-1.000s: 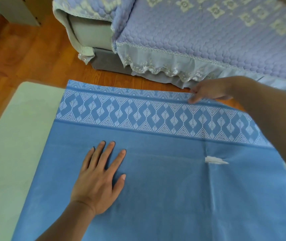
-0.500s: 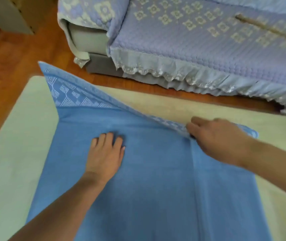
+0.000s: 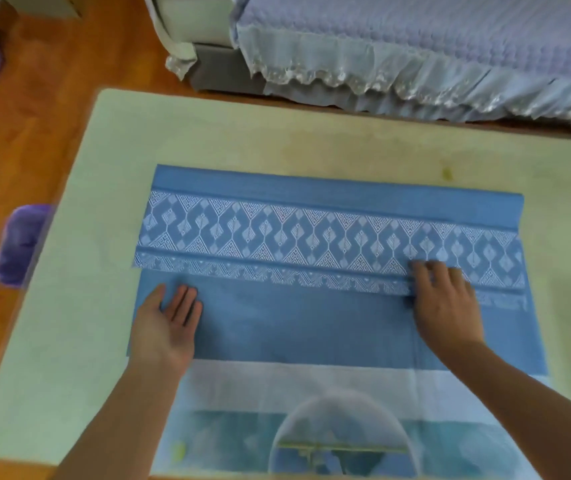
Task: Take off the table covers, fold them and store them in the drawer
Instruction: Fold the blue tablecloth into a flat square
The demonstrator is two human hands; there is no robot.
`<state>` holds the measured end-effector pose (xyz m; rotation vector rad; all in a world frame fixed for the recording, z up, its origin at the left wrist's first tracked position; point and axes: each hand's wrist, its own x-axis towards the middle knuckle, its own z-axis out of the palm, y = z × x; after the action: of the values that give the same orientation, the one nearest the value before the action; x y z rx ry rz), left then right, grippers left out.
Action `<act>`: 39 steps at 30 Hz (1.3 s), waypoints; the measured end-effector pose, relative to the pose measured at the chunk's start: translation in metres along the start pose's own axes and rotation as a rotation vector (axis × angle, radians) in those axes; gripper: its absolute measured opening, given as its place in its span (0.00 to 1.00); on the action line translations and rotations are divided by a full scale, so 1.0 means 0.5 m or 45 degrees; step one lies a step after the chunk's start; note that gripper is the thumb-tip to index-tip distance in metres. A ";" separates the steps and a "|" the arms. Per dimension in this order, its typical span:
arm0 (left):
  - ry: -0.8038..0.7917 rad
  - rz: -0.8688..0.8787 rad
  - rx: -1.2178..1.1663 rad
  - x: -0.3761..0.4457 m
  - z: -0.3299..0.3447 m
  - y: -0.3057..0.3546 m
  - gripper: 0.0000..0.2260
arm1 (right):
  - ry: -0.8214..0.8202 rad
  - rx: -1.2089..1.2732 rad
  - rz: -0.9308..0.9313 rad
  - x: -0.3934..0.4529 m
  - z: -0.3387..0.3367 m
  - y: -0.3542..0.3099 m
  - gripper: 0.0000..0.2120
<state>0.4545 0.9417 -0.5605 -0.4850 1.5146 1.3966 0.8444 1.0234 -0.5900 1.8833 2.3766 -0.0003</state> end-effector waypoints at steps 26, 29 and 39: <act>0.066 0.237 0.370 -0.105 -0.049 0.065 0.05 | -0.334 -0.231 -0.436 -0.126 -0.071 0.106 0.33; 0.194 -0.016 0.348 -0.131 -0.166 -0.011 0.07 | -0.472 -0.218 -0.398 -0.233 -0.070 0.116 0.33; 0.194 -0.091 0.266 -0.147 -0.341 -0.104 0.03 | -0.500 -0.288 -0.360 -0.460 -0.049 0.067 0.21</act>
<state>0.4638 0.7494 -0.5499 -0.5184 1.7278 1.1524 0.9264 0.8097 -0.5435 1.2984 2.2351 -0.1091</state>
